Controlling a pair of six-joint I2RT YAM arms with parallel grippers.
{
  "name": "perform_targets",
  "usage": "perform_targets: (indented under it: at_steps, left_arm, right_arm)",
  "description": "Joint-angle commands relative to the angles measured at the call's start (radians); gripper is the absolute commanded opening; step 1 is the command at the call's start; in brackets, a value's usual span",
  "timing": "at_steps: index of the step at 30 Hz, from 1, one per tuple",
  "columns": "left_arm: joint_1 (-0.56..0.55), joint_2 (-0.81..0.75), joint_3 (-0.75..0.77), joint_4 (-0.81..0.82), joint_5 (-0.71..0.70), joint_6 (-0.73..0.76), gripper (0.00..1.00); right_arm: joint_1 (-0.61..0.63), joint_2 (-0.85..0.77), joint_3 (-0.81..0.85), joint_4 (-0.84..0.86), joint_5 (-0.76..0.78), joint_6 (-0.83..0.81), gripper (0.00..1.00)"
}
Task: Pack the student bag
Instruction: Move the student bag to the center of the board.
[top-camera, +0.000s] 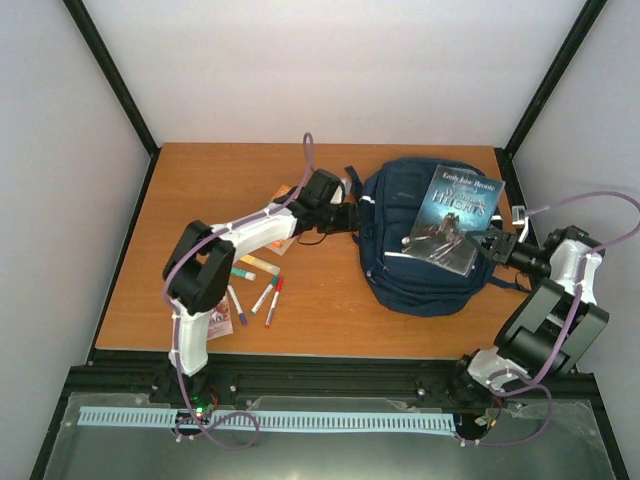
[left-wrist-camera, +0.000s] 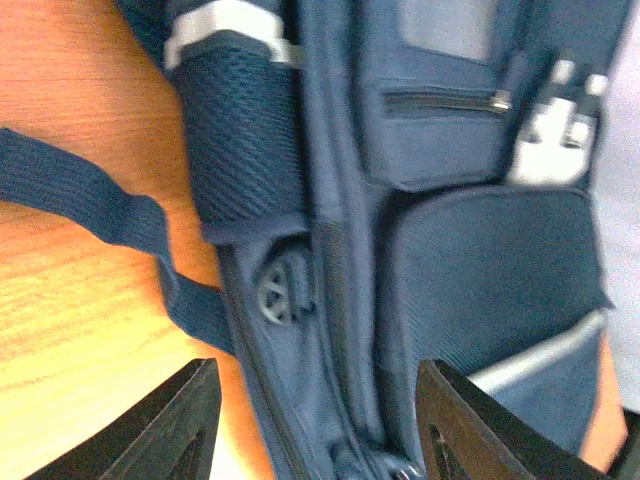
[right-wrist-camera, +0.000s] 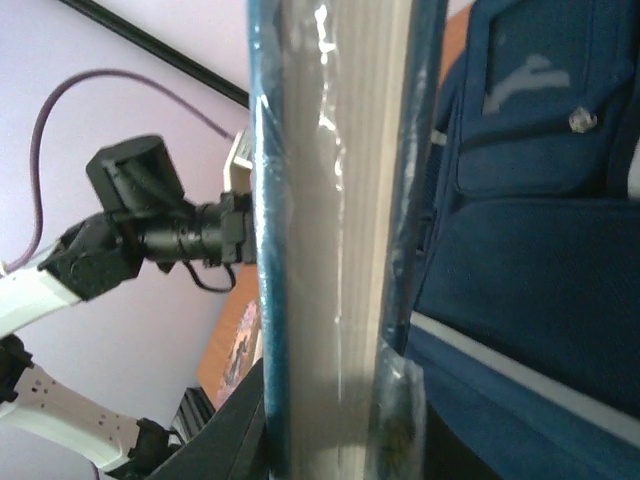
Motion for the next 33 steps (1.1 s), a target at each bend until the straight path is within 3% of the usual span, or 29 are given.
perform_targets:
  at_steps: [1,3,6,14,18,21,33]
  left_arm:
    - [-0.003,0.109,0.143,-0.101,-0.106,0.018,0.51]
    - [-0.003,0.167,0.195,-0.109,-0.101,0.026,0.43]
    - [-0.004,0.245,0.261,-0.123,-0.114,0.02,0.43]
    - [-0.003,0.402,0.473,-0.195,-0.158,0.04,0.44]
    - [-0.003,0.433,0.52,-0.2,-0.139,0.051,0.12]
    - [0.001,0.404,0.502,-0.216,-0.194,0.054,0.01]
    - [0.114,0.179,0.174,-0.166,-0.265,0.046,0.01]
  right_arm:
    - [-0.007,-0.152,-0.113,0.231,0.013,0.156,0.03]
    - [-0.007,-0.243,-0.179,0.375,0.082,0.282,0.03]
    - [-0.007,-0.362,-0.233,0.5,0.148,0.382,0.03]
    - [-0.007,-0.347,-0.227,0.472,0.112,0.338,0.03]
    - [-0.007,-0.344,-0.227,0.467,0.104,0.328,0.03]
    - [-0.008,-0.349,-0.227,0.465,0.102,0.325,0.03]
    - [-0.007,-0.355,-0.229,0.486,0.105,0.338,0.03]
